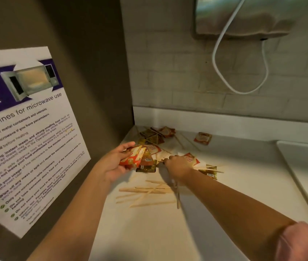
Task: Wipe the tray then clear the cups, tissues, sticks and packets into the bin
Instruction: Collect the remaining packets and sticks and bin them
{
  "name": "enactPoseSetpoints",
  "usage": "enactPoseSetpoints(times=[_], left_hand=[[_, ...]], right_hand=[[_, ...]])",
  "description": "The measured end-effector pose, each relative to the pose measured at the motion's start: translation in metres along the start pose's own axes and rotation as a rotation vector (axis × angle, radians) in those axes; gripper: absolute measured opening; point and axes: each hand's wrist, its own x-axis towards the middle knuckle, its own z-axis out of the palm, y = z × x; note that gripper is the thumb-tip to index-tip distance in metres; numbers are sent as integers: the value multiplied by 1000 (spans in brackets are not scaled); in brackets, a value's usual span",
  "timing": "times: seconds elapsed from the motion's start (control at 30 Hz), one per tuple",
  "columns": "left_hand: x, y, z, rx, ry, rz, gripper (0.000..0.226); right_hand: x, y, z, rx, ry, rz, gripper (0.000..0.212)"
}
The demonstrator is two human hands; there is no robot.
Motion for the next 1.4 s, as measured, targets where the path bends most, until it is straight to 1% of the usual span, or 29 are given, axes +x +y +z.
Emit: enactPoseSetpoints(times=[0.1, 0.2, 0.3, 0.33, 0.43, 0.53, 0.6, 0.63, 0.7, 0.77, 0.87, 0.97, 1.03, 1.1, 1.13, 1.2, 1.23, 1.3, 1.33, 1.37, 1.4], left_hand=[[4, -3, 3, 9, -4, -19, 33], [7, -2, 9, 42, 11, -14, 31], [10, -1, 17, 26, 42, 9, 30], [11, 0, 20, 32, 57, 26, 29], [16, -1, 28, 46, 108, 87, 31], [21, -6, 35, 84, 132, 134, 32], [23, -10, 41, 94, 128, 150, 34], [24, -13, 44, 105, 122, 157, 35], [24, -18, 52, 169, 101, 177, 35], [22, -23, 60, 228, 68, 195, 36], [23, -25, 70, 216, 16, 175, 38], [23, -24, 74, 132, -21, 106, 32], [26, -24, 74, 54, -58, 32, 23], [29, -25, 73, 108, -85, -37, 32], [30, -26, 74, 170, -81, -36, 33], [33, -28, 74, 244, -54, 6, 32], [34, -29, 75, 252, -38, 19, 28], [35, -28, 74, 251, -6, 29, 18], [36, -27, 72, 244, 8, 33, 15], [38, -27, 70, 236, 20, 37, 16], [39, -26, 69, 235, 29, 41, 18]], right_hand=[[8, 9, 2, 107, 16, 25, 29], [7, 15, -1, 242, 42, 25, 32], [4, 20, -15, 344, 97, 11, 31], [3, 22, -23, 428, 101, 15, 28], [-1, 32, -47, 779, 68, 40, 18], [-2, 41, -62, 1185, 32, 133, 22], [0, 45, -64, 1425, -36, 186, 27], [3, 46, -62, 1505, -84, 183, 28], [6, 46, -55, 1585, -166, 148, 25], [8, 43, -49, 1599, -187, 120, 22], [9, 40, -43, 1605, -124, 141, 21], [14, 44, -37, 1627, -70, 173, 30], [17, 46, -34, 1597, -45, 176, 29], [17, 46, -30, 1536, -49, 136, 14], [17, 46, -29, 1510, -62, 106, 5], [17, 48, -29, 1473, -89, 50, 8], [19, 50, -29, 1446, -86, 48, 13], [24, 58, -29, 1327, -8, 112, 28], [27, 64, -28, 1203, 55, 138, 30], [28, 71, -26, 1023, 109, 143, 30], [30, 78, -23, 808, 112, 124, 33]])
